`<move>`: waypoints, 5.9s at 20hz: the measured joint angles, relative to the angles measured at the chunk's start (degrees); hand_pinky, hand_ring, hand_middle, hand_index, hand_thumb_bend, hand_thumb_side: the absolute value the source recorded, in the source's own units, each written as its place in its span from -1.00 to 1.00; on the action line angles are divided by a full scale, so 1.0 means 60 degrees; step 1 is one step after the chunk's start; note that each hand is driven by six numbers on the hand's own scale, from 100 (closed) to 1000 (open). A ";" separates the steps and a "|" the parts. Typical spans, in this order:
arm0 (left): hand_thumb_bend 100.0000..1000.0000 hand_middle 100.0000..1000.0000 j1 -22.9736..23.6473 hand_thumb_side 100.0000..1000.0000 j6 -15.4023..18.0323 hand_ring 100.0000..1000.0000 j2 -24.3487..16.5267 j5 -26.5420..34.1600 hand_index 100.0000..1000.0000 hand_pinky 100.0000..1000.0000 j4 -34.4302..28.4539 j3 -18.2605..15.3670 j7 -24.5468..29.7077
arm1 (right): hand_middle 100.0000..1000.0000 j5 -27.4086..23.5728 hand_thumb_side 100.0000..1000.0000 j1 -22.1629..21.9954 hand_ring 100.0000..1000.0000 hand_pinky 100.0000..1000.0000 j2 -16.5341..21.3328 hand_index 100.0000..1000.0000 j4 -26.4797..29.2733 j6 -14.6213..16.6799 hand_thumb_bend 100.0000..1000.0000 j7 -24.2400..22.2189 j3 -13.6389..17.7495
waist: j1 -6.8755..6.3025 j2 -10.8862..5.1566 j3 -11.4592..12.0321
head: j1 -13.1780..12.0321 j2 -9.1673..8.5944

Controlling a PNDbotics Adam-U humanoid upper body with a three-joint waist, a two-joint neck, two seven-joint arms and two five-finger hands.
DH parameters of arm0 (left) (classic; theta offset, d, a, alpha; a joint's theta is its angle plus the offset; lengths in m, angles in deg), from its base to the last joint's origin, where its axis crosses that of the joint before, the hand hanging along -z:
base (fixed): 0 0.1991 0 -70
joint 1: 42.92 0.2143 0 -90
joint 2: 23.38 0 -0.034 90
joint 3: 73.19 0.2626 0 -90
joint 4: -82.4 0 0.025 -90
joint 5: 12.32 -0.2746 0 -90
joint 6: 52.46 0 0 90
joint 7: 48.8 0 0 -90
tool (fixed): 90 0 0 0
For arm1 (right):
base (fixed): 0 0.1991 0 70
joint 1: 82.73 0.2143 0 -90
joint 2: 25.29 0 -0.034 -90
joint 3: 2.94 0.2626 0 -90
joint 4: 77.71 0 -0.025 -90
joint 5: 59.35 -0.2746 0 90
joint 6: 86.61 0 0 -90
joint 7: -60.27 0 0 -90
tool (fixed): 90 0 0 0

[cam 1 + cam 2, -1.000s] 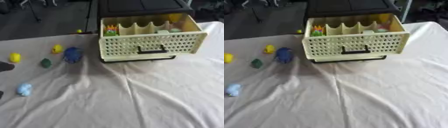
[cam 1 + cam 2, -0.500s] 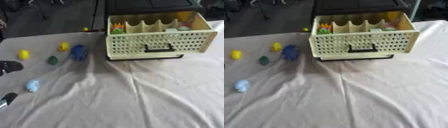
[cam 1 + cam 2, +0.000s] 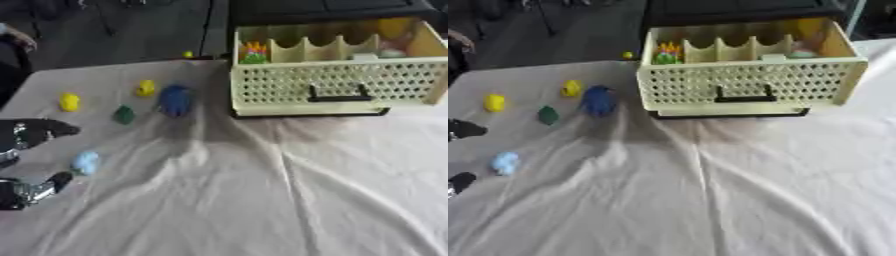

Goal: Pick up objects from table and place into drawer.

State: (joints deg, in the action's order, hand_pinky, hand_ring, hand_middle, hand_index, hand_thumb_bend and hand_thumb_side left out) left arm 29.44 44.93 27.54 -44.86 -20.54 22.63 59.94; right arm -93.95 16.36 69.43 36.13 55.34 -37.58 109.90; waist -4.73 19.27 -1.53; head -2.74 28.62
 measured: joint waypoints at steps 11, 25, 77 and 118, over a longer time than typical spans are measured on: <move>-0.51 0.62 -0.0546 0.89 -0.1192 0.63 -0.0072 -0.0031 1.00 0.47 0.0774 0.0578 0.0346 | 0.47 0.1028 0.85 0.0004 0.47 0.43 -0.0238 0.65 0.0000 0.0002 -1.00 0.0542 -0.0352 | -0.0024 0.0097 -0.0177 | 0.0044 -0.0024; -0.41 0.59 -0.1000 0.99 -0.1712 0.64 0.0063 -0.0257 0.97 0.44 0.1936 0.0960 0.0721 | 0.44 0.1974 0.83 0.0078 0.46 0.45 -0.0562 0.64 -0.0001 0.0003 -1.00 0.1050 -0.0631 | -0.0130 0.0215 -0.0370 | 0.0044 -0.0187; -0.73 0.22 -0.1534 0.74 -0.1553 0.36 0.0866 -0.2062 0.61 0.22 0.4242 0.1477 -0.0426 | 0.41 0.3751 0.85 0.0166 0.45 0.50 -0.1242 0.58 -0.0001 0.0018 -1.00 0.1952 -0.1107 | -0.0283 0.0556 -0.0779 | -0.0045 -0.0676; -1.00 -0.02 -0.1708 0.29 -0.1863 0.08 0.0509 -0.0763 0.49 -0.04 0.1740 0.0794 -0.0757 | 0.40 0.3793 0.86 -0.0019 0.46 0.50 -0.1282 0.58 -0.0002 0.0005 -1.00 0.2286 -0.1156 | -0.0377 0.0294 -0.0624 | 0.0217 -0.0691</move>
State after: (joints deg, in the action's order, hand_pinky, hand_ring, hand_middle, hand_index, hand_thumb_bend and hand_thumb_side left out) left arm 19.20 33.75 30.60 -49.44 -10.10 27.39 55.40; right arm -71.19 16.25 61.74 36.12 55.37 -23.87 102.97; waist -7.00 21.04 -5.28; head -1.44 24.47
